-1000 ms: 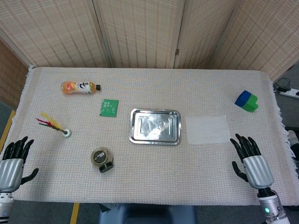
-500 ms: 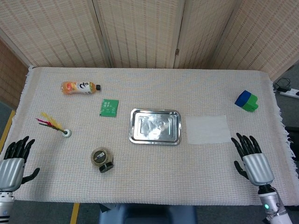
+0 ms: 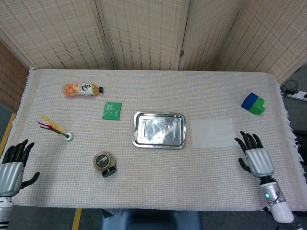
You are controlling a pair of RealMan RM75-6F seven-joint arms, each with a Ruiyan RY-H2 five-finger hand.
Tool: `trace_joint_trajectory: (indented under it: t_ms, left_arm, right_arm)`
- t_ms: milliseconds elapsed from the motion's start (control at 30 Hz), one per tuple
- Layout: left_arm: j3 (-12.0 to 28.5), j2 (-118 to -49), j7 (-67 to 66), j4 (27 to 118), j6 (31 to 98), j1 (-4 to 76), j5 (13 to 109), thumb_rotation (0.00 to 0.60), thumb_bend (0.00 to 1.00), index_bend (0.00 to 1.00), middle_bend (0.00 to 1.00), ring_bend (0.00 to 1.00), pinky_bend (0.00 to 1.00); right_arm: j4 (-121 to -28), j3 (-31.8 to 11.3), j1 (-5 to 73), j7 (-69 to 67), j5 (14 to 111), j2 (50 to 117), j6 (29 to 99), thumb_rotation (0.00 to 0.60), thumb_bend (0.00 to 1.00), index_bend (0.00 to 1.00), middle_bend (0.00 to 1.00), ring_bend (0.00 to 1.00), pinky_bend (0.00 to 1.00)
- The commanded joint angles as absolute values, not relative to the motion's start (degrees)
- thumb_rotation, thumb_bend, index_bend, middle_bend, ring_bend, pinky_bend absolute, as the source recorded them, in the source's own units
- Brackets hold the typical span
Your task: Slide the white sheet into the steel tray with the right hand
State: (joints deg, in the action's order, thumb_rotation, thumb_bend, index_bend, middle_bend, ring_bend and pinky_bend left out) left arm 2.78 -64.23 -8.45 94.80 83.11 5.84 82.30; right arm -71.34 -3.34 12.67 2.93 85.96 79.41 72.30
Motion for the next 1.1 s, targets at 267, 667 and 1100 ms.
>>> trace_joint_trajectory:
  t_ms: [267,667,1100]
  left_arm:
    - [2.9,-64.5,-9.1,94.3,82.4,6.0,81.3,0.600,0.32,0.00,0.00,0.00,0.00]
    - [3.2,-66.0,-11.4,93.1,81.0,6.6,79.4,0.600,0.32,0.00,0.00,0.00,0.00]
    - [4.0,-67.3,-11.8,90.9,79.4,7.3,76.8,0.600,0.36,0.00,0.00,0.00,0.00]
  right_arm:
    - [-58.6,-0.8,17.0,-3.3,90.3,81.8,68.8,0.600,0.45,0.20,0.00,0.00,0.00]
    - [-39.6,0.2,18.1,-9.2,91.6,88.3,70.2,0.600,0.45,0.20,0.00,0.00,0.00]
    - [-23.2,1.1,22.0,-13.9,91.6,96.8,64.2,0.600,0.45,0.17,0.00,0.00,0.00]
